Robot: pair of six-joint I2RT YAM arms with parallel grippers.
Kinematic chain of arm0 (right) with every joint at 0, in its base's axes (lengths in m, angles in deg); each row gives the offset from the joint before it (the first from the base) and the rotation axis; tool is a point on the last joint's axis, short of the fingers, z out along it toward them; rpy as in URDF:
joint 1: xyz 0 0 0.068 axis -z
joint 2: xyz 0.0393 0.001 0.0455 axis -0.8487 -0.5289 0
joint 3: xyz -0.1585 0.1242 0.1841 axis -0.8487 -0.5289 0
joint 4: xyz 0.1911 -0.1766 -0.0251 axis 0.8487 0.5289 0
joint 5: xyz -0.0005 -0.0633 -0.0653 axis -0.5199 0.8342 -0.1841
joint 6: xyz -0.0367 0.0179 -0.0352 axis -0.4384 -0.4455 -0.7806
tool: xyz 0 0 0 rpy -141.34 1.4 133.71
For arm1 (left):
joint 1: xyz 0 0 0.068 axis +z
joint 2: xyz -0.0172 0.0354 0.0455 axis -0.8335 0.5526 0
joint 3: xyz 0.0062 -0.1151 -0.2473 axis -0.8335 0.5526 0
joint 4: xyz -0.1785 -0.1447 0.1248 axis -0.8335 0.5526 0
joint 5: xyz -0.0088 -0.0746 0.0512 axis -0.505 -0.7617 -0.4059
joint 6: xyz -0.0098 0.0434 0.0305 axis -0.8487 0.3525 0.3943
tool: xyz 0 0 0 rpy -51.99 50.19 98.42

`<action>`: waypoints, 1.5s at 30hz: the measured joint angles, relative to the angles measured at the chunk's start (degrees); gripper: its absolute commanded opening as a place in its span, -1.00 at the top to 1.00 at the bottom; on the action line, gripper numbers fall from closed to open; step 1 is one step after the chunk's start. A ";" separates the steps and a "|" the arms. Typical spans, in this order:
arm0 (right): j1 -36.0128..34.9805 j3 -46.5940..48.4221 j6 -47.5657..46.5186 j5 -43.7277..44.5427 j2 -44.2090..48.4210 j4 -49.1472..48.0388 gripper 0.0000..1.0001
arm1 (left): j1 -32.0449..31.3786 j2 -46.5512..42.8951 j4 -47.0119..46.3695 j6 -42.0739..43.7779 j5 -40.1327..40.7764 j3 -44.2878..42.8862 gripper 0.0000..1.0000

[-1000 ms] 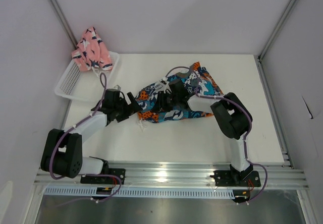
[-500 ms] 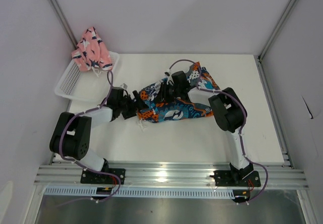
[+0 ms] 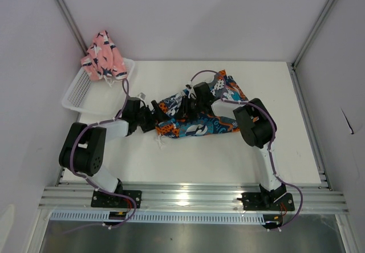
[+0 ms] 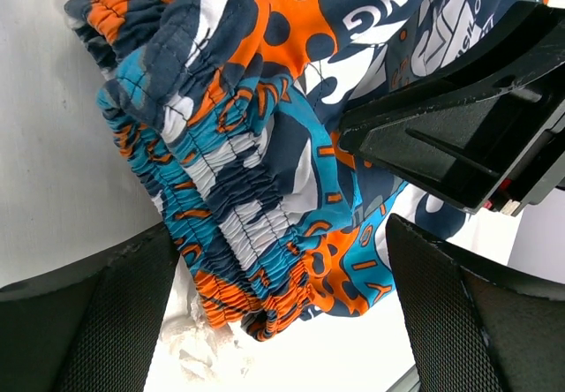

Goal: Fold and stack the shorts
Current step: Fold the shorts

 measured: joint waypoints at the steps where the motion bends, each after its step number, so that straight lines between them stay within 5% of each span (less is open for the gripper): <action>1: 0.00 0.11 -0.04 0.17 0.00 0.31 0.42 | 0.00 0.00 -0.11 -0.15 0.02 0.04 -0.98; 6: 0.22 0.79 -0.04 1.18 -0.04 1.88 0.35 | 0.00 -0.31 -2.56 -1.44 0.07 1.49 -0.95; 9: 0.20 1.01 -0.02 0.96 0.33 2.16 -0.03 | 0.00 -2.64 -2.56 -1.49 0.46 3.69 -0.95; 18: -0.76 -8.74 -4.02 6.47 9.77 1.84 -0.53 | 0.81 -16.79 8.37 -1.46 5.27 6.84 -0.97; 26: -5.95 -17.59 -12.94 16.70 21.55 2.82 -0.58 | 5.33 -30.73 15.65 -3.58 8.92 8.37 -0.98; 31: -14.45 -17.55 -19.93 27.67 25.35 4.66 -0.89 | 7.04 -33.20 19.10 -4.50 8.72 9.77 -0.98; 37: -22.32 -10.43 -25.31 36.46 21.24 10.25 -0.99 | 10.10 -34.86 21.09 -4.48 7.34 10.03 -0.98; 45: -24.02 -1.90 -26.84 46.21 11.74 16.81 -0.99 | 10.34 -40.46 23.17 -4.42 7.32 10.49 -0.98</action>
